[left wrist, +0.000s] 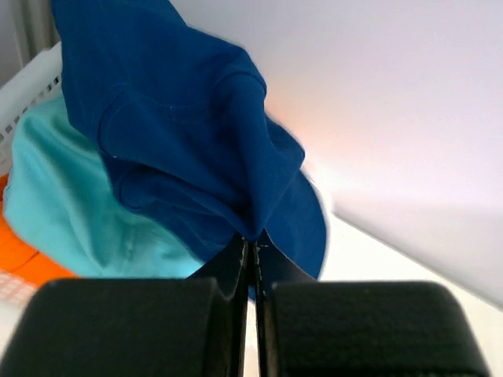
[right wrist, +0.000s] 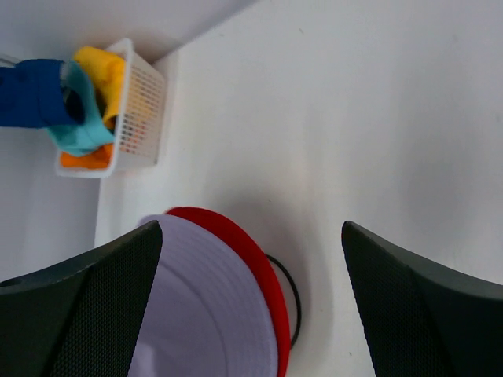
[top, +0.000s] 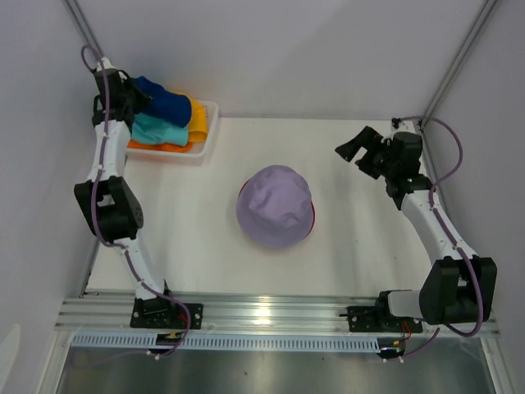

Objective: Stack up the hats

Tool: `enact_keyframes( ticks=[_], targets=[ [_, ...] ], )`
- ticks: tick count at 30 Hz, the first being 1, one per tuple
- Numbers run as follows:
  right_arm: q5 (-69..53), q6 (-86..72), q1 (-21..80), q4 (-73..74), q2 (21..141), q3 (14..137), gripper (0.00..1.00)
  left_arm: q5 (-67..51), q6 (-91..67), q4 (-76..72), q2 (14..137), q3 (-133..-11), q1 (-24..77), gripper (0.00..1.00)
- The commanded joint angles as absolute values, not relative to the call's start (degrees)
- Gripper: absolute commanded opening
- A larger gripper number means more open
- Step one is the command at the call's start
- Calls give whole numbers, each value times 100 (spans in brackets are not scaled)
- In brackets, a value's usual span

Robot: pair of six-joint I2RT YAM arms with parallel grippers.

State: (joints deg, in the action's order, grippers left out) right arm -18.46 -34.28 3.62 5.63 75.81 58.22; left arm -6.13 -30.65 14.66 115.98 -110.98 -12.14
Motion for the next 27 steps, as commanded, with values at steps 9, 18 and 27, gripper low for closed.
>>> enact_keyframes(
  ticks=[9,18,27],
  targets=[
    [-2828,-3585,351,159,6856,6768,99,-2978,-1759,4042,8536,-11524,-336,1],
    [-3454,-4552,536,-448,6136,6118,100,-2848,-2117,4149,7093,-10442,1511,1],
    [-3208,-5106,826,-317,5134,5459,100,-2954,-2549,3621,6741,-9203,2724,1]
  ],
)
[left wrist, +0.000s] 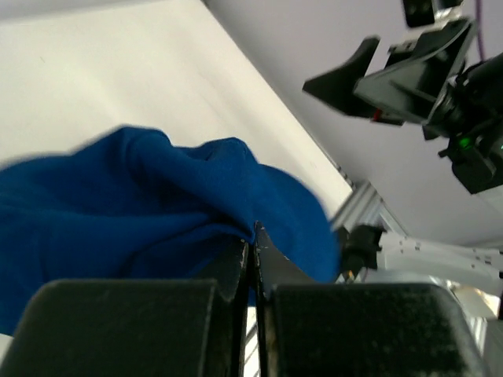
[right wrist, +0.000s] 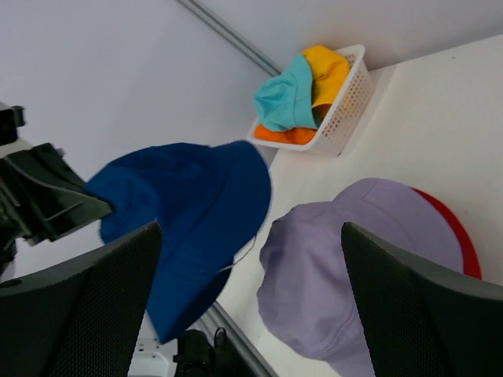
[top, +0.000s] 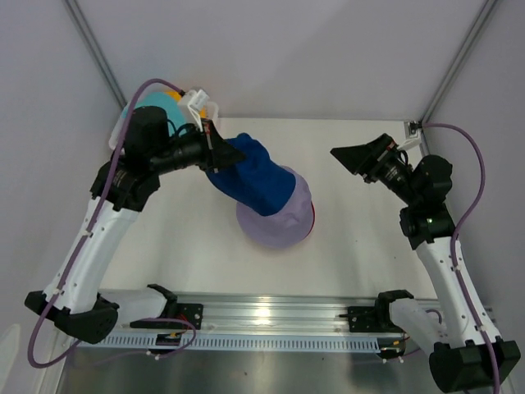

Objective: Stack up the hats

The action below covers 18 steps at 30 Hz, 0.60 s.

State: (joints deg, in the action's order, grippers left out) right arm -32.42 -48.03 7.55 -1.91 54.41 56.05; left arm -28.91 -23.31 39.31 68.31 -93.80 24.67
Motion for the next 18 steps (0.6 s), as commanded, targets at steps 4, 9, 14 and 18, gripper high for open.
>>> enact_keyframes(
  ticks=[4,9,14,18],
  targets=[
    [-3164,-5369,958,-237,4843,5134,99,-2672,-2592,3569,6873,-9009,3110,1],
    [-2866,-5555,1300,-255,4606,4581,99,-2488,-2698,3200,7005,-8711,3392,1],
    [-2593,-5642,1757,-185,4482,4281,99,-2268,-2681,3173,7259,-8631,3691,1],
    [-2566,-5800,1889,-220,4535,4140,100,-2136,-2628,3182,7470,-8587,3867,1]
  ],
)
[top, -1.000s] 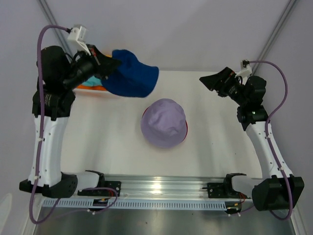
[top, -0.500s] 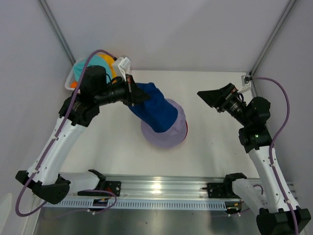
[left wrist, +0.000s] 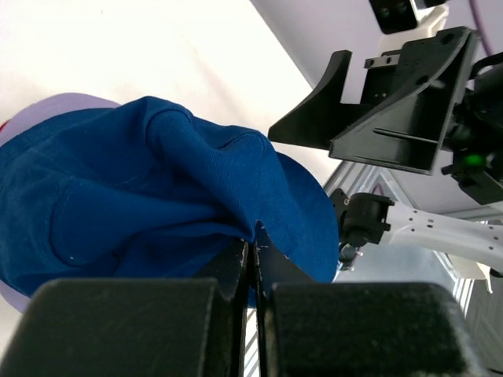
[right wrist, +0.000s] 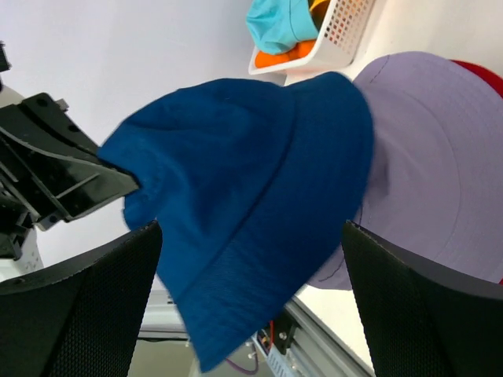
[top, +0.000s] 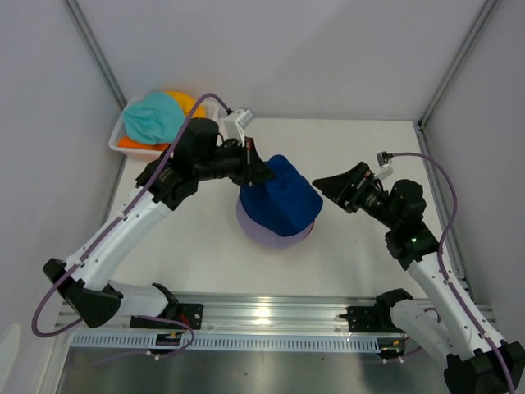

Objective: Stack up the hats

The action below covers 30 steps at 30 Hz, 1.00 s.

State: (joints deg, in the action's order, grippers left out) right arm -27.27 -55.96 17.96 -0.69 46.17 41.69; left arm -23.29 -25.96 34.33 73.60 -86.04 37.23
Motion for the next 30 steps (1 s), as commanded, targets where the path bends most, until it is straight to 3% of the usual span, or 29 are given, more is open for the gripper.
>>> enact_keyframes(
  ticks=[1,9,18,30],
  targets=[
    [-2532,-5853,1916,-211,4535,4061,99,-2023,-2611,3208,7506,-8587,3954,1],
    [-2136,-6460,2232,-440,4315,3436,95,-1460,-2461,3339,7778,-8736,4332,1],
    [-1354,-5836,2136,1335,4202,3832,94,-574,-2110,3717,8024,-8965,4877,1],
    [-1740,-5687,1512,1434,4034,3419,93,141,-2171,3735,8103,-8622,5265,1]
  ],
)
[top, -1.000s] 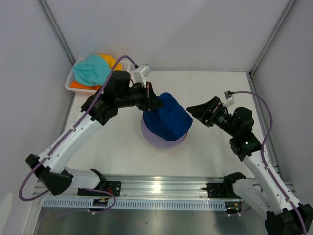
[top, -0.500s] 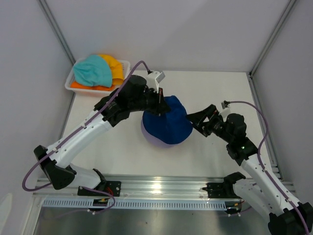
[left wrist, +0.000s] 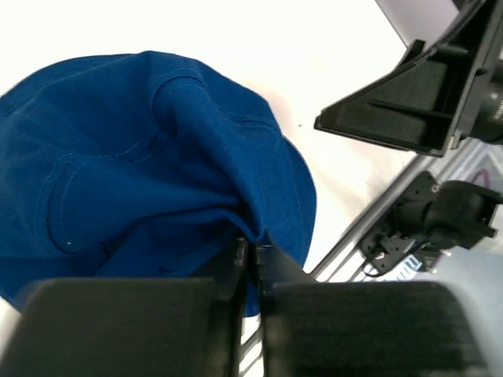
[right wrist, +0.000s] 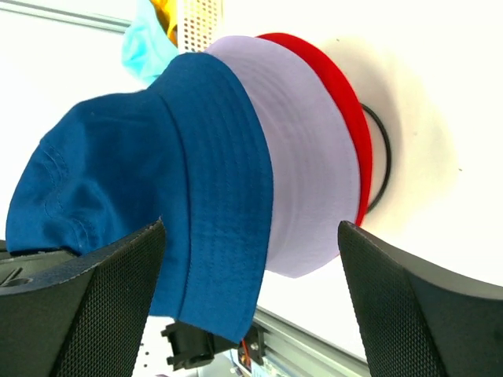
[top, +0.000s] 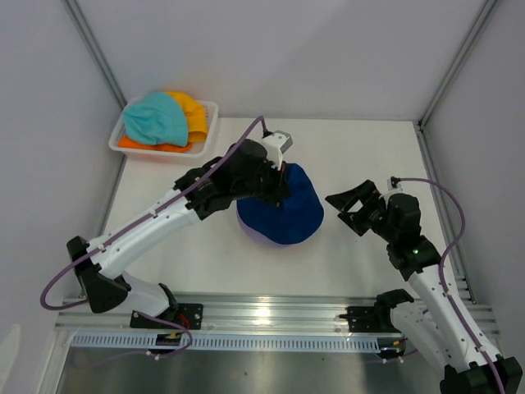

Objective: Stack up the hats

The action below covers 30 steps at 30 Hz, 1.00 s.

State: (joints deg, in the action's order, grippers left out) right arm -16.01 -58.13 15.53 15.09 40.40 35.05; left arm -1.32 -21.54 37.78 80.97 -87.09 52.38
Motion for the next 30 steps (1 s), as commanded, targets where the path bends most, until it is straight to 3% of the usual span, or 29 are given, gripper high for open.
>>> enact_keyframes(
  ticks=[1,6,14,17,20,26,30],
  targets=[
    [-1792,-5695,1512,1363,4052,3332,92,149,-2214,3701,8095,-8526,5265,15],
    [-2257,-5905,1529,530,4096,2945,88,351,-2338,3525,7797,-8481,5265,58],
    [-2198,-6021,1758,-316,4201,2584,84,931,-2522,3594,7304,-8780,5247,89],
    [-2153,-5977,1758,-597,4367,2523,82,1178,-2889,3717,6954,-8754,4977,92],
    [-2101,-5968,1749,-975,4500,2479,77,644,-3565,3841,6463,-8465,4110,91],
    [-2100,-6021,1758,-1511,4912,2513,66,-798,-4367,2638,5292,-6429,2464,91],
    [-2197,-6126,1775,-1705,5115,2426,59,-1125,-4448,2470,5168,-5898,1917,89]
  ],
)
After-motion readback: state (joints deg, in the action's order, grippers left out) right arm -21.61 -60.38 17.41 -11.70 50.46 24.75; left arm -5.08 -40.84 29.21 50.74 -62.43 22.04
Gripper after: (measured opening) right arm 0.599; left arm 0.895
